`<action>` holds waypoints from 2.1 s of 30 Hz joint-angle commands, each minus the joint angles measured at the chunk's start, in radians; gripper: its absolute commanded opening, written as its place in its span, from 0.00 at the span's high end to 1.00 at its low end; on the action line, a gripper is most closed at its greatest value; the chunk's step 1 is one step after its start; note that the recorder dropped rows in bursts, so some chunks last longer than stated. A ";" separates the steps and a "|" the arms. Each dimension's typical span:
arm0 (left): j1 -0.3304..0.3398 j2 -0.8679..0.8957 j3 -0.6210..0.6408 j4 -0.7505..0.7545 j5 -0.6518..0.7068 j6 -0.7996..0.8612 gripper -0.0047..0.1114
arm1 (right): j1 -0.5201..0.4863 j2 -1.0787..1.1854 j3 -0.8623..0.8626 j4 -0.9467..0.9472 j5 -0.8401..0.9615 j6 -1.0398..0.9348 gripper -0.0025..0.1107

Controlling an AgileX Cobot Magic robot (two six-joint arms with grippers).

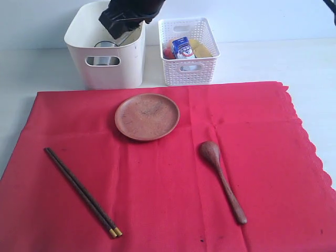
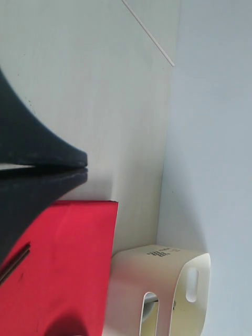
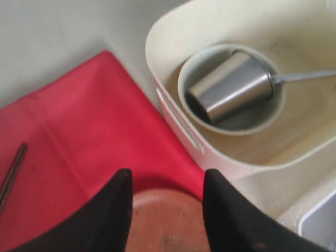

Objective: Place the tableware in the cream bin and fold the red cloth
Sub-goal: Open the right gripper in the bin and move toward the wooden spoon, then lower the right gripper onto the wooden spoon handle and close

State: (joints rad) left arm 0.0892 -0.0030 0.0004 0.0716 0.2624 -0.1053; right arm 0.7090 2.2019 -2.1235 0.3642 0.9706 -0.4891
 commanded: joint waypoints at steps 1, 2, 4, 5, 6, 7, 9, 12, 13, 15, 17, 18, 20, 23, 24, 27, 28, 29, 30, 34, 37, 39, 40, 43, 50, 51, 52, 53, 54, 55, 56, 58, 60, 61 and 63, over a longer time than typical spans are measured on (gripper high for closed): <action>0.004 0.003 0.000 -0.003 -0.004 -0.002 0.95 | 0.001 -0.033 -0.008 -0.074 0.141 0.071 0.62; 0.004 0.003 0.000 -0.003 -0.004 -0.002 0.95 | 0.001 -0.039 -0.008 -0.079 0.165 0.080 0.63; 0.004 0.003 0.000 -0.003 -0.004 -0.002 0.95 | 0.001 -0.049 -0.008 -0.080 0.196 0.093 0.62; 0.004 0.003 0.000 -0.003 -0.004 -0.002 0.95 | 0.001 -0.054 -0.008 -0.080 0.211 0.097 0.62; 0.004 0.003 0.000 -0.003 -0.004 -0.002 0.95 | 0.001 -0.061 -0.008 -0.080 0.220 0.103 0.62; 0.004 0.003 0.000 -0.003 -0.004 -0.002 0.95 | 0.001 -0.063 -0.008 -0.080 0.228 0.111 0.62; 0.004 0.003 0.000 -0.003 -0.004 -0.002 0.95 | 0.001 -0.075 -0.008 -0.085 0.250 0.116 0.62; 0.004 0.003 0.000 -0.003 -0.004 -0.002 0.95 | 0.001 -0.099 0.004 -0.104 0.250 0.125 0.62; 0.004 0.003 0.000 -0.003 -0.004 -0.002 0.95 | 0.001 -0.110 0.019 -0.106 0.250 0.125 0.62; 0.004 0.003 0.000 -0.003 -0.004 -0.002 0.95 | 0.001 -0.144 0.078 -0.114 0.250 0.125 0.62; 0.004 0.003 0.000 -0.003 -0.004 -0.002 0.95 | 0.001 -0.180 0.159 -0.121 0.250 0.117 0.62; 0.004 0.003 0.000 -0.003 -0.004 -0.002 0.95 | 0.001 -0.207 0.221 -0.121 0.250 0.106 0.62; 0.004 0.003 0.000 -0.003 -0.004 -0.002 0.95 | 0.001 -0.251 0.317 -0.121 0.209 0.081 0.62; 0.004 0.003 0.000 -0.003 -0.004 -0.002 0.95 | 0.001 -0.299 0.473 -0.026 0.128 -0.022 0.62; 0.004 0.003 0.000 -0.003 -0.004 -0.002 0.95 | 0.001 -0.303 0.509 0.012 0.110 -0.066 0.62; 0.004 0.003 0.000 -0.003 -0.004 -0.002 0.95 | 0.001 -0.298 0.614 0.074 0.013 -0.140 0.62; 0.004 0.003 0.000 -0.003 -0.004 -0.002 0.95 | 0.001 -0.292 0.627 0.071 -0.003 -0.140 0.62; 0.004 0.003 0.000 -0.003 -0.004 -0.002 0.95 | 0.001 -0.280 0.649 0.058 -0.028 -0.140 0.62; 0.004 0.003 0.000 -0.003 -0.004 -0.002 0.95 | 0.001 -0.273 0.653 0.053 -0.037 -0.140 0.62; 0.004 0.003 0.000 -0.003 -0.004 -0.002 0.95 | -0.001 -0.230 0.661 -0.042 -0.038 -0.060 0.62; 0.004 0.003 0.000 -0.003 -0.004 -0.002 0.95 | -0.008 -0.217 0.661 -0.255 0.016 0.186 0.62; 0.004 0.003 0.000 -0.003 -0.004 -0.002 0.95 | -0.008 -0.220 0.661 -0.273 0.093 0.229 0.62; 0.004 0.003 0.000 -0.003 -0.004 -0.002 0.95 | -0.008 -0.225 0.679 -0.271 0.123 0.237 0.62; 0.004 0.003 0.000 -0.003 -0.004 -0.002 0.95 | -0.008 -0.252 0.786 -0.271 0.098 0.274 0.62; 0.004 0.003 0.000 -0.003 -0.004 -0.002 0.95 | -0.008 -0.295 1.000 -0.279 -0.085 0.340 0.62; 0.004 0.003 0.000 -0.003 -0.004 -0.002 0.95 | -0.008 -0.295 1.014 -0.279 -0.102 0.340 0.62; 0.004 0.003 0.000 -0.003 -0.004 -0.002 0.95 | -0.008 -0.293 1.028 -0.279 -0.127 0.340 0.62; 0.004 0.003 0.000 -0.003 -0.004 -0.002 0.95 | -0.008 -0.293 1.040 -0.279 -0.148 0.342 0.62; 0.004 0.003 0.000 -0.003 -0.004 -0.002 0.95 | -0.008 -0.293 1.054 -0.279 -0.172 0.342 0.62; 0.004 0.003 0.000 -0.003 -0.004 -0.002 0.95 | -0.008 -0.293 1.066 -0.276 -0.192 0.342 0.62; 0.004 0.003 0.000 -0.003 -0.004 -0.002 0.95 | -0.008 -0.293 1.073 -0.275 -0.203 0.342 0.62; 0.004 0.003 0.000 -0.003 -0.004 -0.002 0.95 | -0.008 -0.293 1.089 -0.272 -0.216 0.342 0.62; 0.004 0.003 0.000 -0.003 -0.004 -0.002 0.95 | -0.008 -0.291 1.094 -0.268 -0.219 0.342 0.62; 0.004 0.003 0.000 -0.003 -0.004 -0.002 0.95 | -0.008 -0.291 1.095 -0.268 -0.221 0.342 0.62; 0.004 0.003 0.000 -0.003 -0.004 -0.002 0.95 | -0.008 -0.282 1.099 -0.268 -0.231 0.342 0.62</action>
State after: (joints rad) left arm 0.0892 -0.0030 0.0004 0.0716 0.2624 -0.1053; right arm 0.7032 1.9196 -1.0327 0.0935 0.7647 -0.1460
